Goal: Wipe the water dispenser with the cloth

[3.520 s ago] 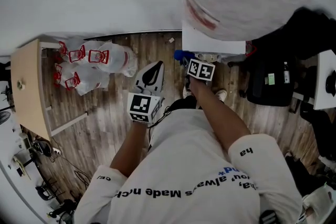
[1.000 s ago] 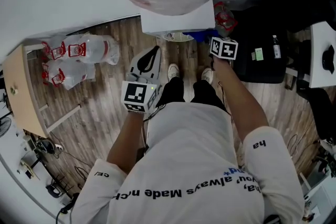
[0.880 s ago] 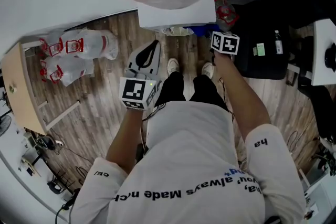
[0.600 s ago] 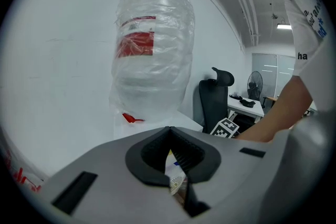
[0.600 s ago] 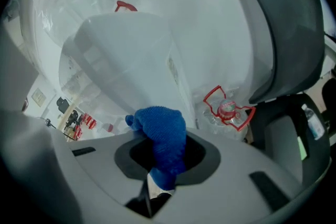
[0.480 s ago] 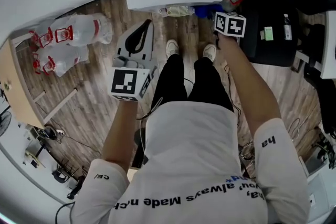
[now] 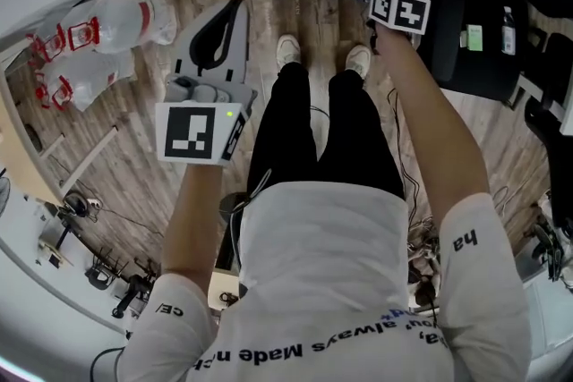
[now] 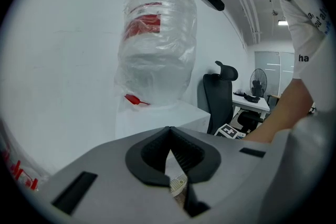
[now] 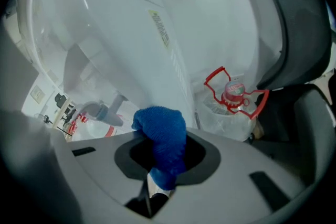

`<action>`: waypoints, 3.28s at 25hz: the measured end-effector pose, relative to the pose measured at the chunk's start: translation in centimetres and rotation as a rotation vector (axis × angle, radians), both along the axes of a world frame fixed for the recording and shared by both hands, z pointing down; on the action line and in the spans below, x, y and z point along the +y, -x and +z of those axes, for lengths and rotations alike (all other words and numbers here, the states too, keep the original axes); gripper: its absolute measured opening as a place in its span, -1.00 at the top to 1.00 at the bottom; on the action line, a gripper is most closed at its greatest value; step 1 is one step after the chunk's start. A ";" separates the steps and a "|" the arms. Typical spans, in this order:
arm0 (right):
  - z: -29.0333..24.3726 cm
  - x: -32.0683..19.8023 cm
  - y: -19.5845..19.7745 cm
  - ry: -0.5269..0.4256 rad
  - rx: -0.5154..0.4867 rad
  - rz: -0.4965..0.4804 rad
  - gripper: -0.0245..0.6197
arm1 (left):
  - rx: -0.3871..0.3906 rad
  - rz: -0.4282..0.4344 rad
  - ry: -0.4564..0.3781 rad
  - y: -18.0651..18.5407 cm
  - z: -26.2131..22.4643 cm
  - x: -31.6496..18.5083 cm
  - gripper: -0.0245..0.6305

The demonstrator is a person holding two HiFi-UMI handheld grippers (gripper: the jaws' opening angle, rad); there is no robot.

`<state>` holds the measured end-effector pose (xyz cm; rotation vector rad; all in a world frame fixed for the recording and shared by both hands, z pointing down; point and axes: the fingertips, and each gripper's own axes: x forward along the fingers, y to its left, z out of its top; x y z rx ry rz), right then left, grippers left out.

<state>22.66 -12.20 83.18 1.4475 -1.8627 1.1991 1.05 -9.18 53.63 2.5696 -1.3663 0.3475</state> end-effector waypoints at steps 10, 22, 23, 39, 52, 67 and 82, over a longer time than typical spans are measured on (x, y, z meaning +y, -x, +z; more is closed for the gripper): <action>4.8 0.2 0.1 -0.012 0.021 0.004 0.69 | 0.019 -0.033 -0.010 1.4 2.9 1.2 0.87; 11.1 0.1 -0.1 0.026 0.058 0.000 0.69 | 0.036 -0.063 0.012 3.1 6.2 2.2 0.87; 11.5 0.1 -0.1 0.030 0.063 -0.002 0.69 | 0.035 -0.064 0.015 3.3 6.4 2.2 0.87; 5.6 4.2 1.5 -0.085 0.030 0.044 0.68 | 0.051 -0.099 0.036 4.6 7.4 2.1 0.87; -13.7 8.5 19.0 -0.315 -0.430 -0.081 0.68 | 0.082 -0.147 0.015 7.2 5.8 1.0 0.87; -14.7 0.3 26.6 -0.377 -0.515 0.075 0.68 | 0.084 -0.170 0.028 13.0 6.5 0.7 0.87; -6.4 -0.2 26.3 -0.273 -0.362 0.191 0.69 | 0.084 -0.131 0.064 14.5 8.5 -0.9 0.87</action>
